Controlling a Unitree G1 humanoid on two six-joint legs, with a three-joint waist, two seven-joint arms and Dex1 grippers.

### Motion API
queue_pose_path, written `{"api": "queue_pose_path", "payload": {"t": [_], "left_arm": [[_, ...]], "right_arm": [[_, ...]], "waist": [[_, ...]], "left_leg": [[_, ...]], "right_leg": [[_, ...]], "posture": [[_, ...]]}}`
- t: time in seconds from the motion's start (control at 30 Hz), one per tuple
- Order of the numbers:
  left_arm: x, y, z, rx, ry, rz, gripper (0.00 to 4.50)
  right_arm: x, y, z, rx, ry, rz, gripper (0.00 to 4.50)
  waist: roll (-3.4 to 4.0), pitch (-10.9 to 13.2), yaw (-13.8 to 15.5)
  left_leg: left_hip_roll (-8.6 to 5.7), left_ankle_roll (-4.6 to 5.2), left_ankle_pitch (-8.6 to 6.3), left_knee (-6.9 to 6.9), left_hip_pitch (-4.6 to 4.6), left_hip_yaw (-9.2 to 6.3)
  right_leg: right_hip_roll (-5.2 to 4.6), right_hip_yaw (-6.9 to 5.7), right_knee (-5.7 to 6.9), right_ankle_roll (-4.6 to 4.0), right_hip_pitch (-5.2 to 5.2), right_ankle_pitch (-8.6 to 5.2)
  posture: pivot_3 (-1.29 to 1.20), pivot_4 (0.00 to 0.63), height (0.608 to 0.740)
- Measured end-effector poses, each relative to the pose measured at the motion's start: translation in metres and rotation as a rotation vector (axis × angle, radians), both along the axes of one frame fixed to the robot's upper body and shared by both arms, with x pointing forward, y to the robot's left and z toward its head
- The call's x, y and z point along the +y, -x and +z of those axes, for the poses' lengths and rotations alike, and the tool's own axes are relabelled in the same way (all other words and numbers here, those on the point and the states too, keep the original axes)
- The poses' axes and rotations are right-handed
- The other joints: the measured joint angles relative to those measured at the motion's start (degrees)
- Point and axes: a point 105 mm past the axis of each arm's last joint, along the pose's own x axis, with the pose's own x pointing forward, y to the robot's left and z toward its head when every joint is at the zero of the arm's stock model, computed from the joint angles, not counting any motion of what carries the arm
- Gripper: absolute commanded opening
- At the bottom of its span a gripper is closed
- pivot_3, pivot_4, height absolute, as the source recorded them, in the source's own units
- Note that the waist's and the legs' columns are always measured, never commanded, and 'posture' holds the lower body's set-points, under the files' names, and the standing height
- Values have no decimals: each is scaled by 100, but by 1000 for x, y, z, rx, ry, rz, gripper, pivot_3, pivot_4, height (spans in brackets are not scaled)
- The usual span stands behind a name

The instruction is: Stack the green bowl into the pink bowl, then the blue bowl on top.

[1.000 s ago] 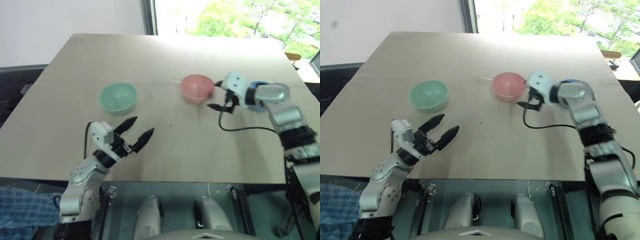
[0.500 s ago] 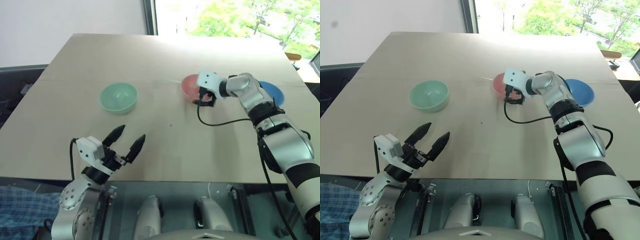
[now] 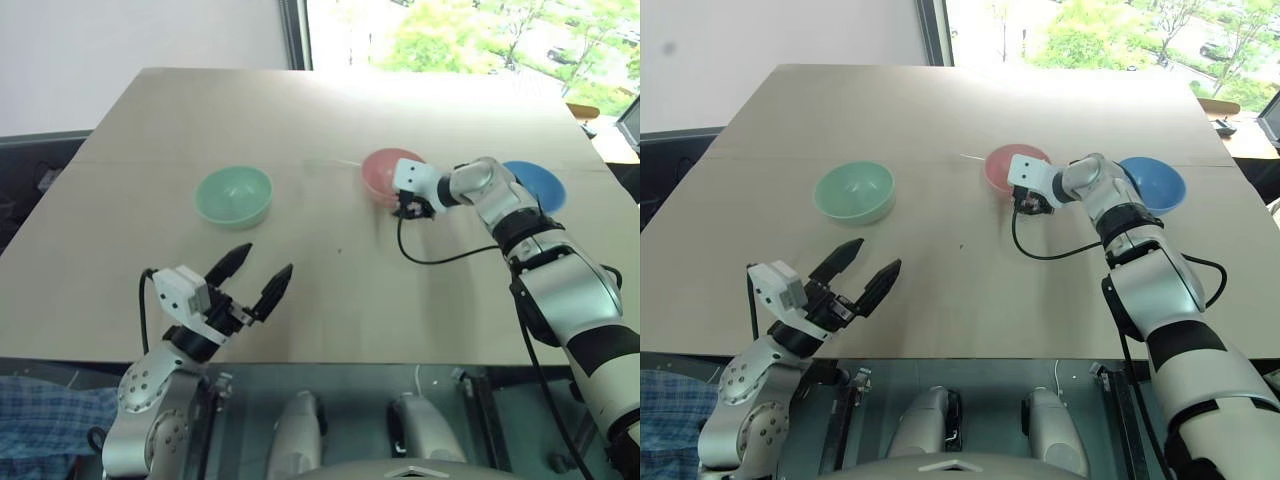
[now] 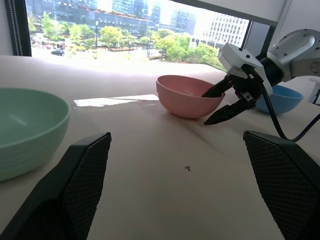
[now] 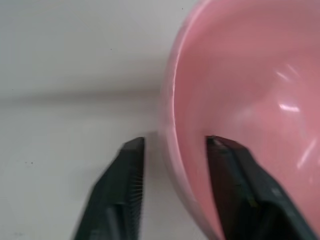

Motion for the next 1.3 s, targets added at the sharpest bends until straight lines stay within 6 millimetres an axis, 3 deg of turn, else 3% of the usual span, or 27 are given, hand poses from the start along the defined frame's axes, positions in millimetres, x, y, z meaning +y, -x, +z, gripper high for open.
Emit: {"api": "queue_pose_path", "payload": {"t": [0.07,0.53,0.7,0.83,1.07,1.3], "left_arm": [[0,-1,0,-1,-1,-1,4500],[-3,-6,2,-13,-3,-29,4500],[-9,-7,2,-20,2,-62,4500],[-12,-14,8,-54,17,-71,4500],[-15,-31,23,-135,46,-83,4500],[-22,-34,16,-126,48,-126,4500]], "right_arm": [[0,0,0,0,0,3,47],[-4,9,3,51,11,49,47],[8,39,8,181,-34,172,47],[12,86,6,253,50,307,47],[25,136,-1,263,131,394,47],[34,145,-6,240,103,364,47]], "waist": [[0,0,1],[0,0,10],[1,0,23],[1,0,54],[-1,-1,49],[-3,-1,39]], "left_leg": [[0,0,0,0,0,0],[0,0,0,0,1,0],[1,0,0,-1,0,-2],[0,0,0,1,-3,-6],[0,0,0,4,-3,-13],[0,0,0,6,-2,-13]], "right_leg": [[0,0,0,0,0,0],[0,0,0,0,1,0],[1,-2,-1,1,1,0],[0,-6,-1,1,1,0],[3,-10,0,1,4,0],[3,-8,0,1,4,0]], "posture": [[0,150,740],[0,150,740],[0,150,740],[0,150,740],[0,150,740],[0,150,740]]}}
